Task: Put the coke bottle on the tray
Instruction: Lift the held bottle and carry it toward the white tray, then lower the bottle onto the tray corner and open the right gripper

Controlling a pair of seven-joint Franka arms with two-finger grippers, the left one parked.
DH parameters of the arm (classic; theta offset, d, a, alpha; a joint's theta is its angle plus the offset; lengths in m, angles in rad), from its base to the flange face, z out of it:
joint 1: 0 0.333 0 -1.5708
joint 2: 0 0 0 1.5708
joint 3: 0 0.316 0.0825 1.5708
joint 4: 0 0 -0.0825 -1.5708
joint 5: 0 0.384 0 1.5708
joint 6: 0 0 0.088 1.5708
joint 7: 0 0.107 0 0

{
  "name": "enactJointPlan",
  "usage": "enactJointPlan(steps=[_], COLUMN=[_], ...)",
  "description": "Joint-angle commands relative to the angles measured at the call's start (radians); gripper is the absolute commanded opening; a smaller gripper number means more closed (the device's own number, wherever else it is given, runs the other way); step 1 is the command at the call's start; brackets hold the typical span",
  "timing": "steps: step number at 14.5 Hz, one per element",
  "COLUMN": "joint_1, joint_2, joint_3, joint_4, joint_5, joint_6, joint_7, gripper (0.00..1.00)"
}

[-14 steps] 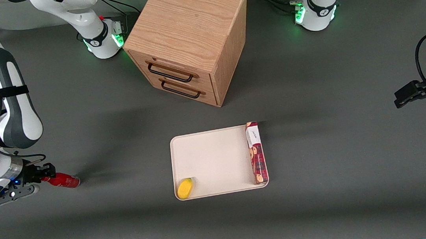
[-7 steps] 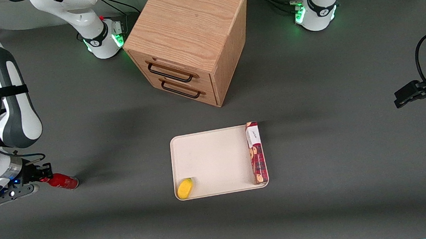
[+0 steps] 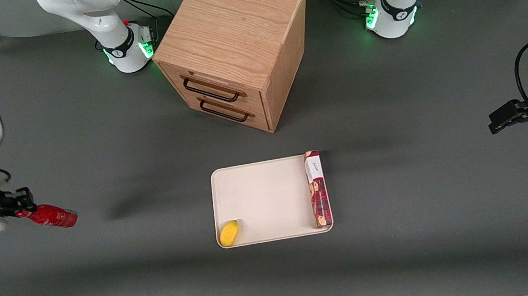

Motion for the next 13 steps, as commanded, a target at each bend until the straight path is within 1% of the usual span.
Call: enactJointPlan(steps=[1, 2, 3, 6, 7, 8, 10, 12, 13], joint_1=[0.006, 0.006, 0.010, 0.013, 0.022, 0.040, 0.048, 0.051, 0.052], joint_2=[0.009, 0.009, 0.007, 0.035, 0.067, 0.102, 0.159, 0.180, 0.203], joint_3=[0.095, 0.153, 0.214, 0.414, 0.457, 0.489, 0.583, 0.604, 0.609], joint_4=[0.162, 0.177, 0.179, 0.168, 0.167, 0.165, 0.107, -0.003, -0.040], joint_5=[-0.001, -0.004, -0.011, -0.015, -0.019, -0.050, -0.120, -0.165, -0.168], joint_6=[-0.174, -0.208, -0.219, -0.223, -0.213, -0.193, -0.098, 0.043, 0.109], joint_7=[0.123, 0.204, 0.329, 0.751, 0.874, 0.986, 1.109, 1.201, 1.244], gripper=[0.14, 0.12, 0.12, 0.12, 0.12, 0.12, 0.13, 0.13, 0.13])
